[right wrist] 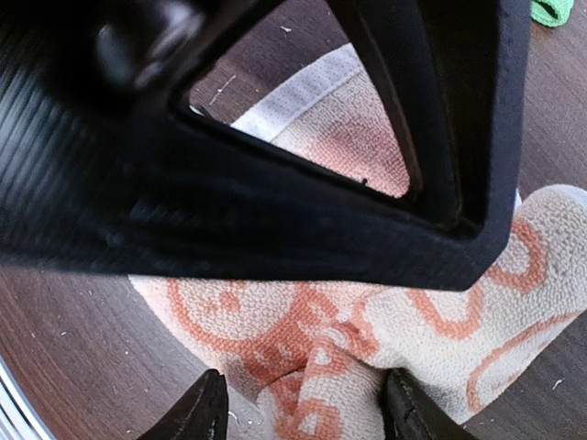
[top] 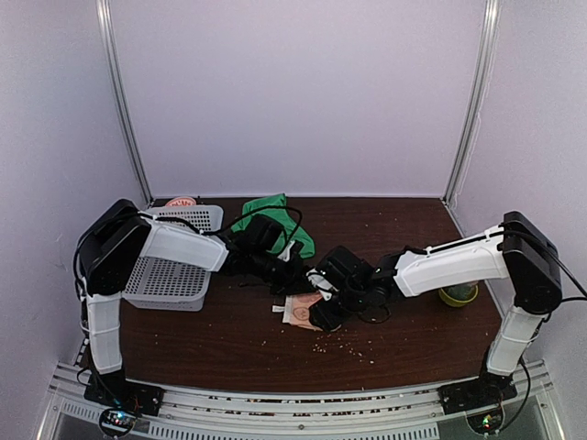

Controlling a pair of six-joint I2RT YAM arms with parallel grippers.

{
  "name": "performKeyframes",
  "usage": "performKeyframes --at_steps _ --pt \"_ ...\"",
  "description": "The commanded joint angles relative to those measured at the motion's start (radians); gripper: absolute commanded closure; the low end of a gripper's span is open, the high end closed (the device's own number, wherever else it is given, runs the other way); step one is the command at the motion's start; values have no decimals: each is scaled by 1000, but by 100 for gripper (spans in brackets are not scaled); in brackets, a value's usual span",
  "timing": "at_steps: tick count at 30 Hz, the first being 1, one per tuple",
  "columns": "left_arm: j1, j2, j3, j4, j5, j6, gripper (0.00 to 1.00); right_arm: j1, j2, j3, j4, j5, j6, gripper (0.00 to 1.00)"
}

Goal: Roll the towels
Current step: Roll the towel from the center of the board.

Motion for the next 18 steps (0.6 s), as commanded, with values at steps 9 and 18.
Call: performKeyframes --at_steps 9,18 --pt "2 122 70 117 83 -30 93 -8 22 -25 18 -23 -1 43" --pt "16 116 -46 294 112 -132 98 1 12 -30 18 -6 -14 43"
